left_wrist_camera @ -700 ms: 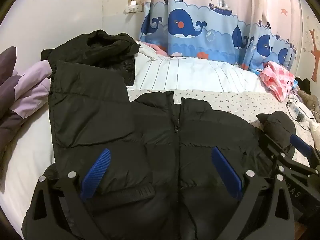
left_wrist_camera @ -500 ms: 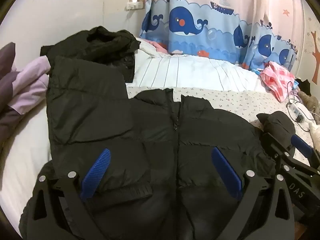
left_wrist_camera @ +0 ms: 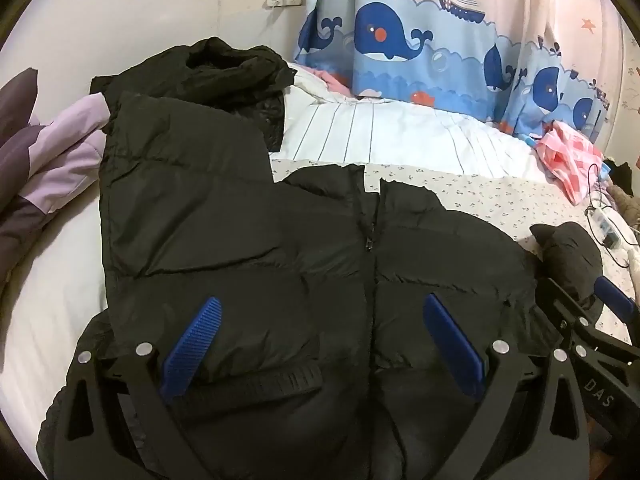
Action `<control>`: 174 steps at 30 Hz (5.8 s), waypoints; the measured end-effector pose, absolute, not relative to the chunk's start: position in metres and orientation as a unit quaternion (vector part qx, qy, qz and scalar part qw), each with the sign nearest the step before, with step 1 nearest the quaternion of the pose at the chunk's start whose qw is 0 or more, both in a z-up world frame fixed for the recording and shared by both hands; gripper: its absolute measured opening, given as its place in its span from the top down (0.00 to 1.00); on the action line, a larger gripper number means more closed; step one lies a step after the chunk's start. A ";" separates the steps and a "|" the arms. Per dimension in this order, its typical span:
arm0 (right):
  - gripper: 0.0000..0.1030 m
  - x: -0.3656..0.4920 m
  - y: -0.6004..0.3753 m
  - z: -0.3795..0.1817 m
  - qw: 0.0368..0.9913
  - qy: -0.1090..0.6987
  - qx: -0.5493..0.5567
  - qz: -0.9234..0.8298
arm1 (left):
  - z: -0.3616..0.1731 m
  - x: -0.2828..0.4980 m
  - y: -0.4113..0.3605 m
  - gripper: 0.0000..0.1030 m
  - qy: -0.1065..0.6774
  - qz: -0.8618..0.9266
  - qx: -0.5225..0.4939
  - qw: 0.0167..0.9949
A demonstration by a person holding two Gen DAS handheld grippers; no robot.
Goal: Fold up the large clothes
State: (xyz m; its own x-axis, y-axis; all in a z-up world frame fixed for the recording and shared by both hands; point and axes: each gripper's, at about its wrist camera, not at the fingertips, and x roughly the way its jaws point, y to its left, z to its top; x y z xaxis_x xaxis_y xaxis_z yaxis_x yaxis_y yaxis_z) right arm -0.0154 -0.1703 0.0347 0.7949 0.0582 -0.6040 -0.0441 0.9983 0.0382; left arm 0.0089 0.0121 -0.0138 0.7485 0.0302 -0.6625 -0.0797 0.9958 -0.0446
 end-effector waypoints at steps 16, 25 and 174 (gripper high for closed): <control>0.06 -0.015 -0.169 0.033 0.946 0.322 0.009 0.027 | -0.022 0.016 0.015 0.06 0.361 0.039 -0.031 0.931; 0.06 -0.015 -0.169 0.034 0.946 0.323 0.009 0.027 | -0.024 0.018 0.016 0.06 0.364 0.039 -0.029 0.930; 0.06 0.059 -0.542 -0.046 0.830 0.376 0.412 -0.011 | -0.019 0.022 0.010 0.06 0.423 -0.009 -0.035 0.905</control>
